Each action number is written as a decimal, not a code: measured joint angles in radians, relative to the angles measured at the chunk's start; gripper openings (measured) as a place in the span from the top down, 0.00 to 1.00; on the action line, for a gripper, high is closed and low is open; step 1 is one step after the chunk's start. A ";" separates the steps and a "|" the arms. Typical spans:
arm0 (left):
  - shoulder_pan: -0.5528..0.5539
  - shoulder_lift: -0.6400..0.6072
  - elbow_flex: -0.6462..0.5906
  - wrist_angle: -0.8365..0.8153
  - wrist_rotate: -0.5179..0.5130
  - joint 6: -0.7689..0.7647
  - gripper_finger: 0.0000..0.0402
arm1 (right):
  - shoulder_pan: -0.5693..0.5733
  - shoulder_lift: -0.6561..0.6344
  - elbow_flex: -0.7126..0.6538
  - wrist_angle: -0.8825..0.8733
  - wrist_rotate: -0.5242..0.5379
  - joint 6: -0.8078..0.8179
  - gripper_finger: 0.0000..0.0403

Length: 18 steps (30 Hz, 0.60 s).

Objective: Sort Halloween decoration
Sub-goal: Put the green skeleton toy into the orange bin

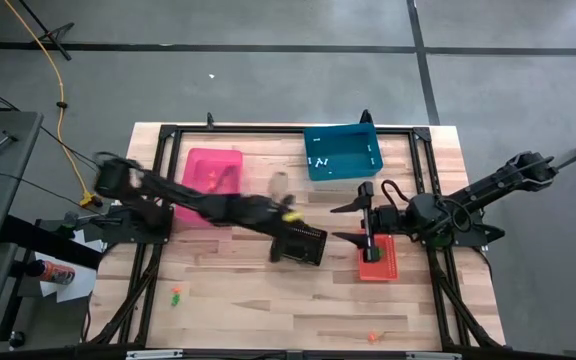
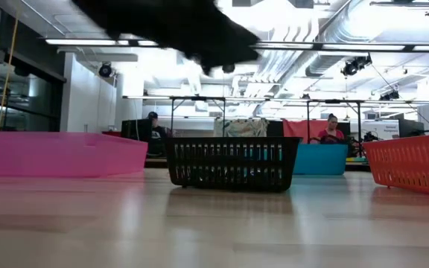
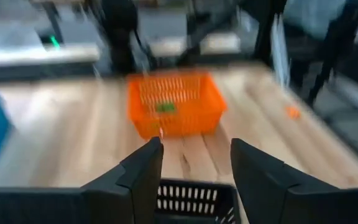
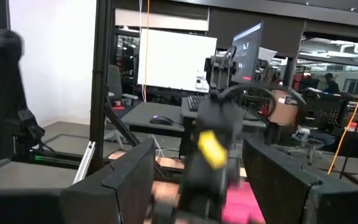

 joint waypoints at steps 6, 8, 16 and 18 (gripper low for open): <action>-0.048 -0.297 -0.365 0.340 -0.147 -0.001 0.57 | -0.010 0.003 0.000 -0.031 0.000 0.007 0.41; -0.066 -0.369 -0.439 0.409 -0.206 0.022 0.57 | -0.019 0.013 0.000 -0.042 0.000 0.007 0.41; -0.091 -0.496 -0.513 0.442 -0.285 0.083 0.57 | -0.061 0.064 0.000 -0.039 0.023 0.010 0.41; -0.091 -0.497 -0.513 0.440 -0.286 0.084 0.57 | -0.064 0.068 0.000 -0.035 0.043 0.010 0.41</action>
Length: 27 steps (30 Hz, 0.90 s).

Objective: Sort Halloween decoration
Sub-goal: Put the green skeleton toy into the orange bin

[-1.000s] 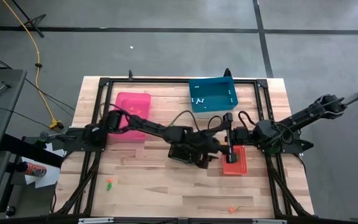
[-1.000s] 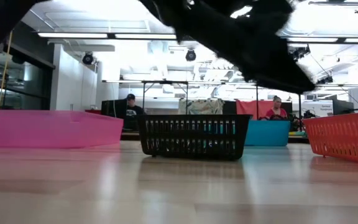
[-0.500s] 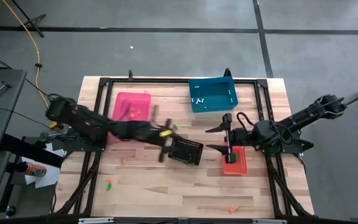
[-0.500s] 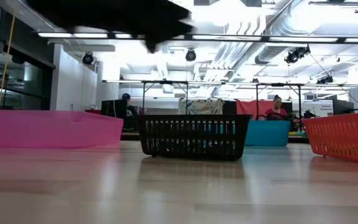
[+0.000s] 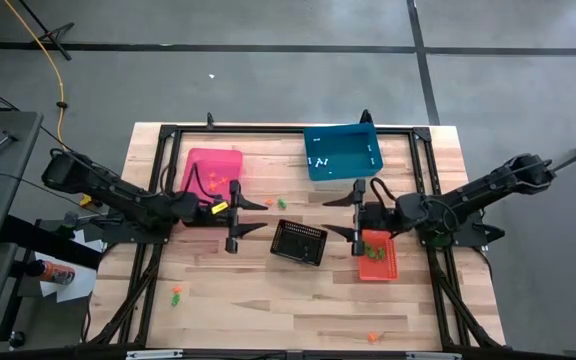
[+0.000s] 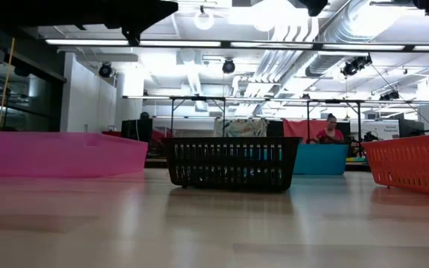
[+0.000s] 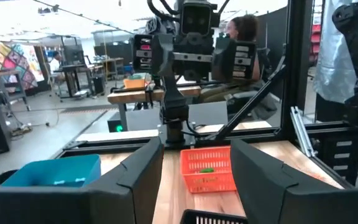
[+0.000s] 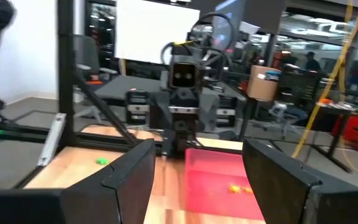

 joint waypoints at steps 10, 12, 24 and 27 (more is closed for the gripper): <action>0.001 0.000 0.000 -0.027 0.000 0.012 0.57 | -0.008 0.000 0.000 -0.030 0.008 0.025 0.41; 0.000 -0.003 0.000 -0.024 0.000 0.017 0.57 | -0.023 0.017 0.000 -0.011 0.027 0.093 0.41; -0.047 -0.254 0.001 -0.155 -0.004 0.017 0.57 | -0.306 0.425 0.364 -0.503 0.038 0.525 0.41; -0.056 -0.308 0.001 -0.236 -0.038 0.016 0.57 | -0.359 0.559 0.509 -0.659 -0.005 0.574 0.41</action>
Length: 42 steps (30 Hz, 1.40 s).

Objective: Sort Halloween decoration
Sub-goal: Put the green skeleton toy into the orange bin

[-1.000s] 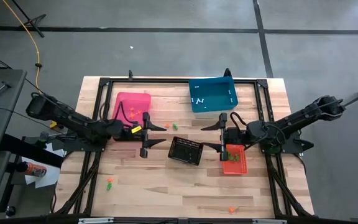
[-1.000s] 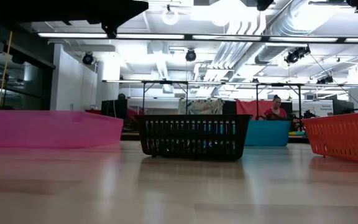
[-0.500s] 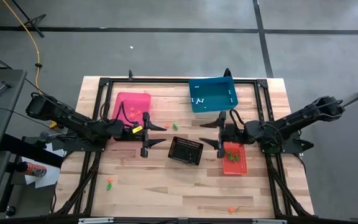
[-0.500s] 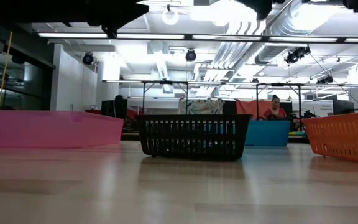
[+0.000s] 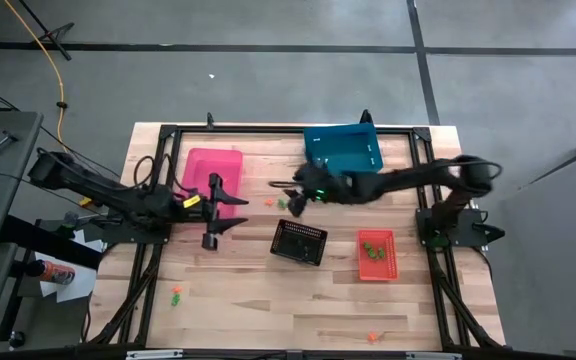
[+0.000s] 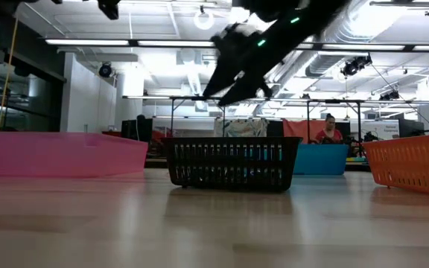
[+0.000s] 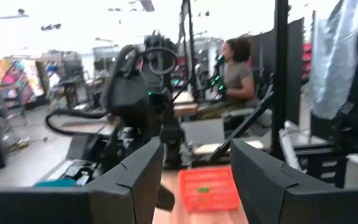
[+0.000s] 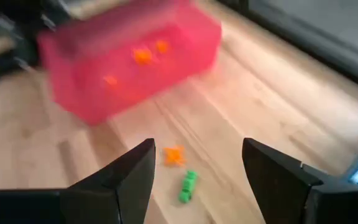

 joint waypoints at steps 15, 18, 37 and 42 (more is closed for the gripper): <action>-0.049 -0.081 0.000 -0.095 -0.039 -0.043 0.57 | -0.072 0.363 0.437 -0.462 -0.084 -0.026 0.41; -0.070 -0.105 0.000 -0.076 -0.039 -0.043 0.57 | -0.072 0.391 0.436 -0.438 -0.104 0.003 0.41; -0.140 -0.198 0.000 -0.064 -0.038 -0.016 0.57 | -0.050 0.473 0.433 -0.424 -0.097 0.127 0.42; -0.140 -0.198 0.000 -0.067 -0.038 -0.016 0.57 | -0.034 0.473 0.433 -0.441 -0.093 0.126 0.50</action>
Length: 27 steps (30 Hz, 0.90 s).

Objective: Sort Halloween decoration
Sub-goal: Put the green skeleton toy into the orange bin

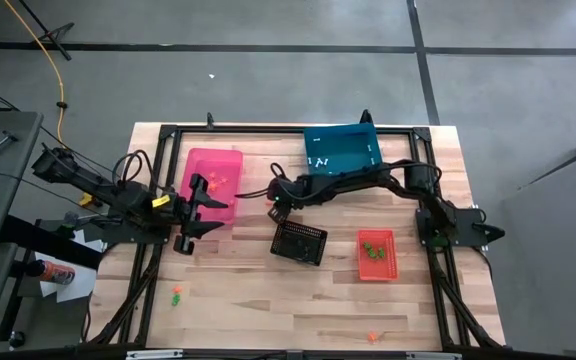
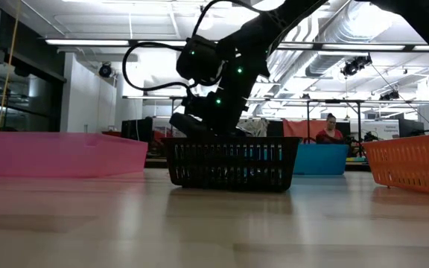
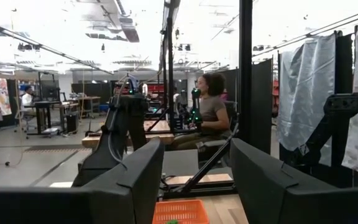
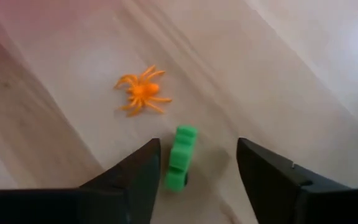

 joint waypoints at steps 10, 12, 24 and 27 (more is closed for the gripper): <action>0.000 -0.002 0.000 -0.001 0.000 0.000 0.57 | 0.027 0.000 0.000 -0.003 0.103 -0.126 0.92; 0.000 -0.002 0.000 -0.002 0.000 0.000 0.57 | 0.036 0.000 0.000 0.009 0.130 -0.164 0.97; 0.000 -0.001 0.000 -0.040 -0.037 -0.010 0.57 | 0.140 -0.147 0.000 -0.085 0.255 -0.276 0.99; 0.001 0.000 0.000 -0.043 -0.039 -0.011 0.57 | 0.178 -0.188 0.000 -0.199 0.327 -0.262 1.00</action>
